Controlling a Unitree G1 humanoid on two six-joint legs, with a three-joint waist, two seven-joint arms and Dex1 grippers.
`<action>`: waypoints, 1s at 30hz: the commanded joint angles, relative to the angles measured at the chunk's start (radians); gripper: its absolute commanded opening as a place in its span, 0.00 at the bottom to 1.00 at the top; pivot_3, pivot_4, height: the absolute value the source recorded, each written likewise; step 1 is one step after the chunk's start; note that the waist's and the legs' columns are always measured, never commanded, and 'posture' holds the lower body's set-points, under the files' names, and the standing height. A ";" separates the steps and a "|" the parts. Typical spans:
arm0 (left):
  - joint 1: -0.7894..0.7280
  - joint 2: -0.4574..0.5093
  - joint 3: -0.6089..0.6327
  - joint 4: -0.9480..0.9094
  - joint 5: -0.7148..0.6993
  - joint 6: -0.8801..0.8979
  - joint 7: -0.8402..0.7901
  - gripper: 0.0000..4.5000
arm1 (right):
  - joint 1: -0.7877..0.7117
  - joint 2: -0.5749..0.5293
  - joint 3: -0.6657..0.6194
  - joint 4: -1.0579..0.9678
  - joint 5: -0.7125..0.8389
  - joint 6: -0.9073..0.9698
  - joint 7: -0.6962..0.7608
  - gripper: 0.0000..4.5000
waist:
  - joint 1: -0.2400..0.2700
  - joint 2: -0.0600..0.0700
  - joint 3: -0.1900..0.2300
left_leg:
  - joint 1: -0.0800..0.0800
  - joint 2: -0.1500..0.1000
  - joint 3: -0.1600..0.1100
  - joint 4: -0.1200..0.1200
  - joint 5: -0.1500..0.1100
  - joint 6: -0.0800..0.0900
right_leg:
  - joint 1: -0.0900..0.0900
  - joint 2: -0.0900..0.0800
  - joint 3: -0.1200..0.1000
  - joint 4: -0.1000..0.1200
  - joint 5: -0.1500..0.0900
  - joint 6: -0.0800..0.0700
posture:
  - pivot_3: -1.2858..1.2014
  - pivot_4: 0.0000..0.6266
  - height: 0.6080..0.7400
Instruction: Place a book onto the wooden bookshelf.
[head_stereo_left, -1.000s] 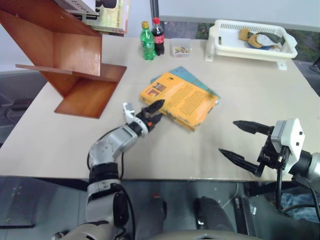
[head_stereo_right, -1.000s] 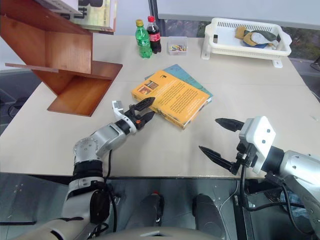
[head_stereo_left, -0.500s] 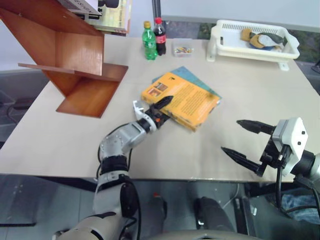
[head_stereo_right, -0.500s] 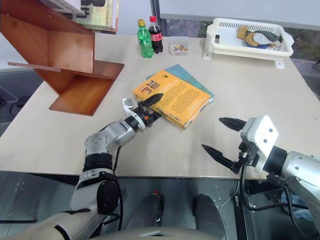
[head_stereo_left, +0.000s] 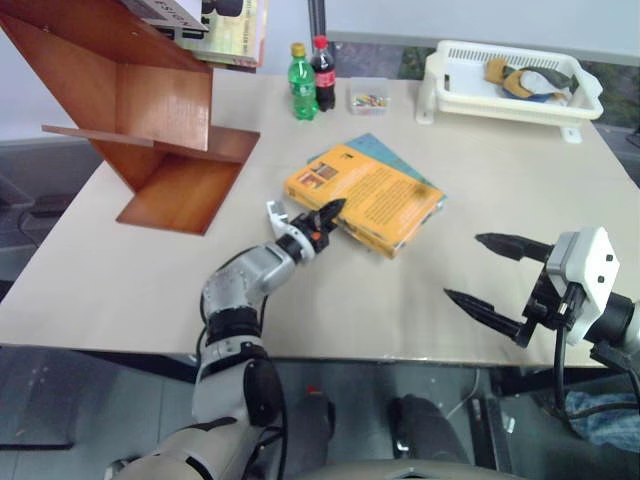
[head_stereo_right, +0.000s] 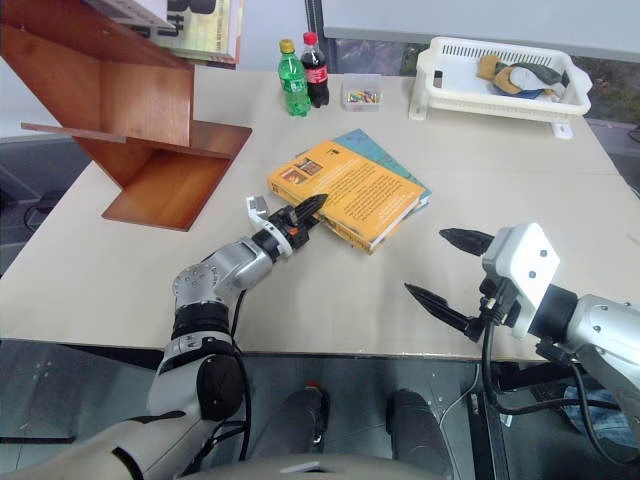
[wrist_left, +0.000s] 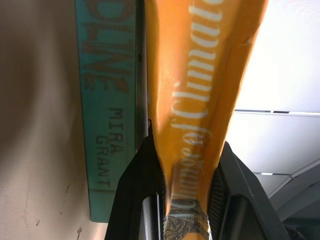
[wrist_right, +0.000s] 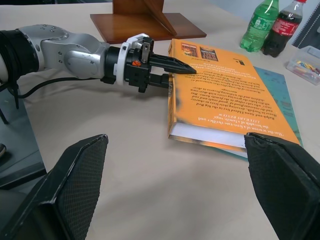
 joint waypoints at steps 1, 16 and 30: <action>0.046 -0.012 0.029 -0.049 -0.055 0.043 0.068 0.19 | -0.028 -0.004 0.011 0.005 -0.002 -0.024 0.008 1.00 | -0.004 0.000 0.000 | 0.000 0.000 0.000 0.000 0.000 0.000 | 0.000 0.000 0.000 0.000 0.000 0.000 | 0.52 0.24 1.00; 0.177 0.206 -0.086 -0.668 -0.039 0.017 0.128 0.19 | -0.185 0.033 0.185 0.145 -0.064 -0.087 0.085 1.00 | -0.017 -0.005 0.003 | -0.002 0.001 0.000 -0.005 0.000 0.000 | -0.001 0.000 0.000 -0.006 0.002 -0.003 | 0.52 0.24 1.00; 0.319 1.090 -0.340 -0.994 0.960 -0.792 -0.661 0.19 | -0.363 0.093 0.296 0.332 -0.109 -0.185 0.238 1.00 | -0.023 -0.002 0.008 | -0.002 0.002 0.003 -0.015 0.000 -0.001 | -0.006 0.000 0.002 -0.012 0.002 -0.005 | 0.52 0.24 1.00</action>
